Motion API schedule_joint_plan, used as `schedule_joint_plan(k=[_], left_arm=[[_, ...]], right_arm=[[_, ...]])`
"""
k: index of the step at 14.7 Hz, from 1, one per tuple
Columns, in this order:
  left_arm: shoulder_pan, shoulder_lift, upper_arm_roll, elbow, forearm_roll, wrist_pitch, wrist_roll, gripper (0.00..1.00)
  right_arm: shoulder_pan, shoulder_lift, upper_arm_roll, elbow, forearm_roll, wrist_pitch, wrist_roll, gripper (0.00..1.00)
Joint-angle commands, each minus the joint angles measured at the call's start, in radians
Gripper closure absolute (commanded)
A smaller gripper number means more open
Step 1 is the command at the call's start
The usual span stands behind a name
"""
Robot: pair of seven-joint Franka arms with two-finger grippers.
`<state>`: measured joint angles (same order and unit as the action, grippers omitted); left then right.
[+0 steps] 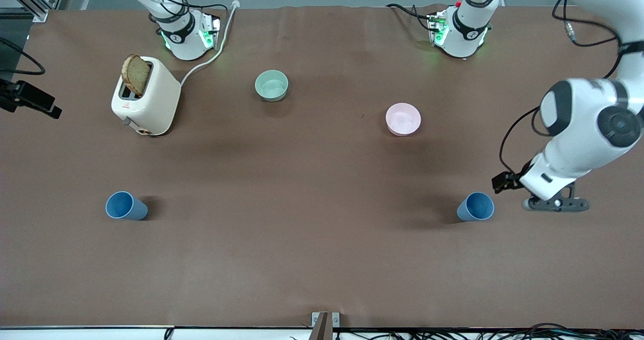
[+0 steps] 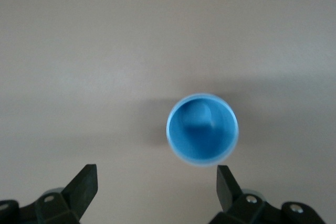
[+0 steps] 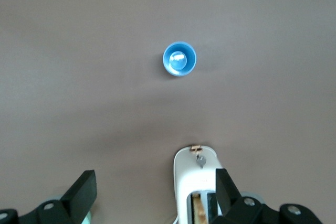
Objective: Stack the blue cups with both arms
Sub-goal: 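Reach down and grasp a blue cup with each gripper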
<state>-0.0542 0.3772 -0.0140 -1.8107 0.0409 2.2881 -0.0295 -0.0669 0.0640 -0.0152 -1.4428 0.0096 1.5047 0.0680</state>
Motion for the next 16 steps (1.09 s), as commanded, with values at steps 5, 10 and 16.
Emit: schedule_joint_plan(k=[5,10,16], left_arm=[[-0.003,0.181,-0.003,0.06,-0.01,0.085,-0.012,0.47],[-0.016,0.21,-0.004,0.125,-0.012,0.065,-0.01,1.0],[-0.151,0.177,-0.027,0.218,-0.01,-0.097,-0.269,1.0]], right_arm=[[-0.082,0.241,-0.061,-0.132,0.013,0.378,-0.316,0.0],[-0.064,0.4,-0.06,-0.241,0.015,0.668,-0.33,0.0],[-0.036,0.461,-0.055,-0.352,0.015,0.882,-0.33,0.0]])
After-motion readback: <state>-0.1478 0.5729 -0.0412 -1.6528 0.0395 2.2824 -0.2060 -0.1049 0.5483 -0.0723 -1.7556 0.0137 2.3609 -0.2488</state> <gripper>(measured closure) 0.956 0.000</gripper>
